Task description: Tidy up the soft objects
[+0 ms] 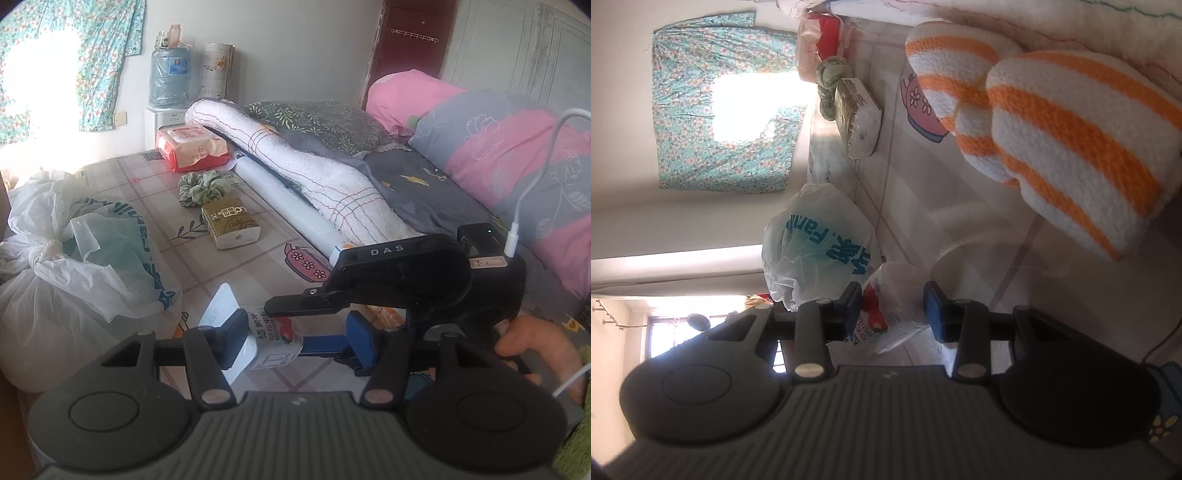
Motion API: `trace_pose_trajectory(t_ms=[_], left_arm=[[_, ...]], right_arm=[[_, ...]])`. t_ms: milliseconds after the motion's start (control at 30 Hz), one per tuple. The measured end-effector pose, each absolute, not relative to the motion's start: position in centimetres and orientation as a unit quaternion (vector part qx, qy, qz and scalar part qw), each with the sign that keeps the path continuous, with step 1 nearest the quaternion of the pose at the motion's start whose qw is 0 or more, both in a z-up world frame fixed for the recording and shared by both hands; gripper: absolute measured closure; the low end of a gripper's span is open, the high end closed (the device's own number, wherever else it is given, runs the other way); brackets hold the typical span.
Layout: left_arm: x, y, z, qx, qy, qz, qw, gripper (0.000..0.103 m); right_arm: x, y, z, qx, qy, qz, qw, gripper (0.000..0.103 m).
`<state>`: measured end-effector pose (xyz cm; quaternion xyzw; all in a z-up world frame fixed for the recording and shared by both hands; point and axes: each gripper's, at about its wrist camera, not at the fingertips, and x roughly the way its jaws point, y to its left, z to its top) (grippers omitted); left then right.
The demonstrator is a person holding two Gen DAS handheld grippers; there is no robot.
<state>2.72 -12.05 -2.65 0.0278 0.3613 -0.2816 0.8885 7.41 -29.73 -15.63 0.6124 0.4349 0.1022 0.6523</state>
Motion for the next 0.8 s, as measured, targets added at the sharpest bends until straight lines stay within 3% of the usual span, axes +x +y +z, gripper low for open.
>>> trace_pose_trajectory(t_ms=[333, 800], left_arm=[[2.9, -13.0, -2.4, 0.035, 0.352, -0.300, 0.886, 0.044], [2.0, -13.5, -2.5, 0.045, 0.341, -0.312, 0.886, 0.043]], right_arm=[[7.1, -30.1, -16.1, 0.634, 0.438, 0.103, 0.629, 0.060], [5.2, -29.8, -16.8, 0.685, 0.426, 0.101, 0.583, 0.042]])
